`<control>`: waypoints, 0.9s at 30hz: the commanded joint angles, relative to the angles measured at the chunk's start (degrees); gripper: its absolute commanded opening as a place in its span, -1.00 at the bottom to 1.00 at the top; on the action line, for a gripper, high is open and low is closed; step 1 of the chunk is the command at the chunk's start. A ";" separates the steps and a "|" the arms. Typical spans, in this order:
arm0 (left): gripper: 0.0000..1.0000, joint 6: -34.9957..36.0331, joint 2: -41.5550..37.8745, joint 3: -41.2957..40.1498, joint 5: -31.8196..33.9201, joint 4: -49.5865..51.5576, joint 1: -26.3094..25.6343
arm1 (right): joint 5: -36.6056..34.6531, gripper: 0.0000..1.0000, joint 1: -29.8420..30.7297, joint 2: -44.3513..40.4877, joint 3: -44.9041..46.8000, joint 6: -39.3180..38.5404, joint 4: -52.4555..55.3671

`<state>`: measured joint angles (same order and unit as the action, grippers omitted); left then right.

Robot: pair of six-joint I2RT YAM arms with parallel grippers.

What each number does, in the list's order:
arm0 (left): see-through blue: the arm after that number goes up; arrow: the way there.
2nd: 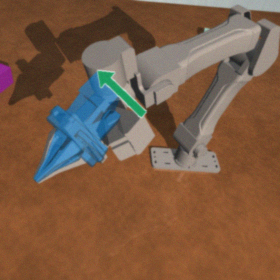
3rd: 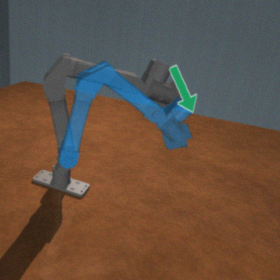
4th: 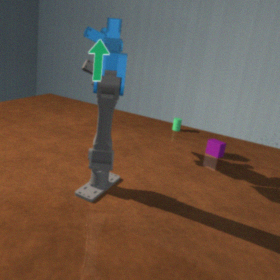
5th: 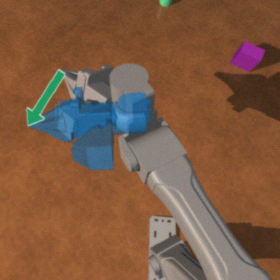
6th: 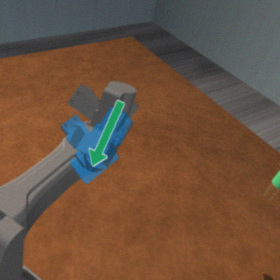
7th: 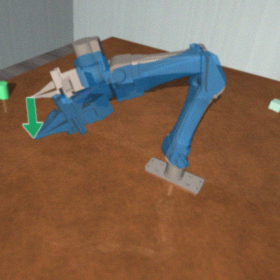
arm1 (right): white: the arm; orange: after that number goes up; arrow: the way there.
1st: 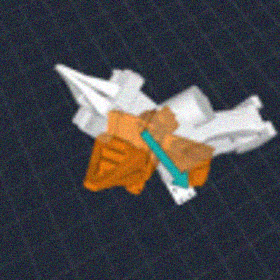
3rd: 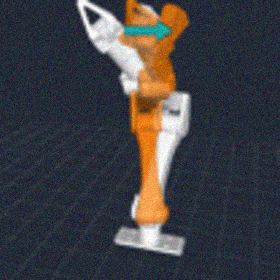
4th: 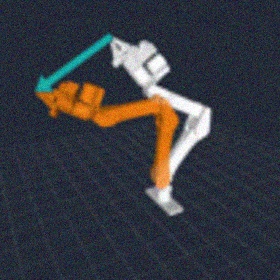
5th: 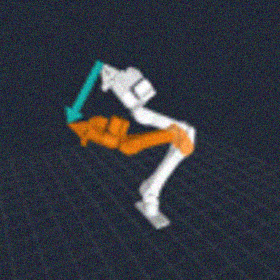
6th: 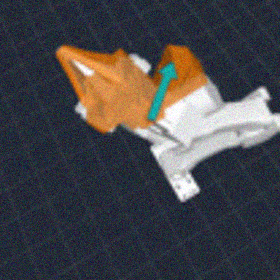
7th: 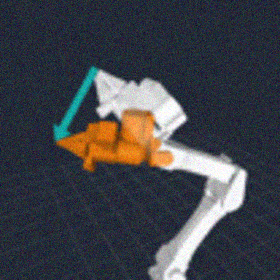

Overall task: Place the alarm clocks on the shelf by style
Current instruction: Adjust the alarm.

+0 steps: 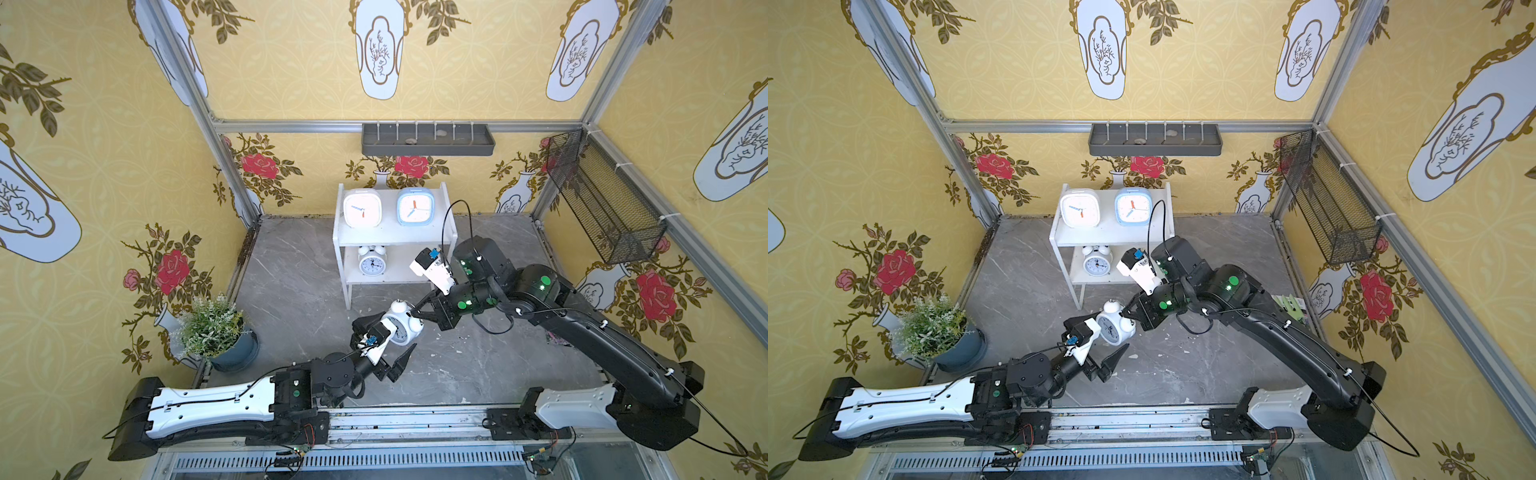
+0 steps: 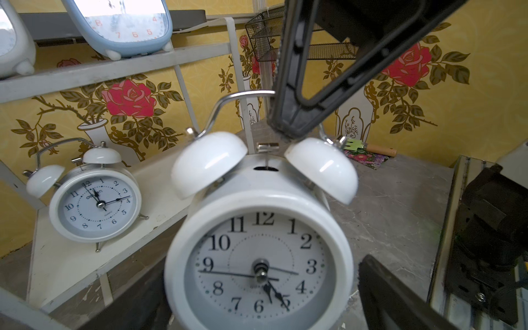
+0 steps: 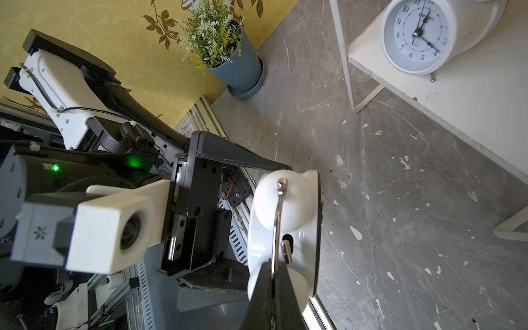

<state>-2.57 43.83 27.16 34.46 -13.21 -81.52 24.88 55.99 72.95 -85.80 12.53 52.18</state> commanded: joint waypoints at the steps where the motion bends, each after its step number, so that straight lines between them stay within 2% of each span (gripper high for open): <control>1: 0.99 0.26 -0.07 -0.45 -0.72 -2.30 0.08 | 1.00 -1.00 0.05 0.26 -0.77 -0.25 -3.44; 27: 0.92 3.20 1.43 1.32 -0.80 -2.52 0.13 | 0.09 -0.99 0.60 1.48 -1.29 -0.67 -2.11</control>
<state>-0.19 45.10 28.23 34.54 -13.21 -81.38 24.80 56.53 74.56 -86.61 12.36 52.69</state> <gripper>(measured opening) 0.964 0.053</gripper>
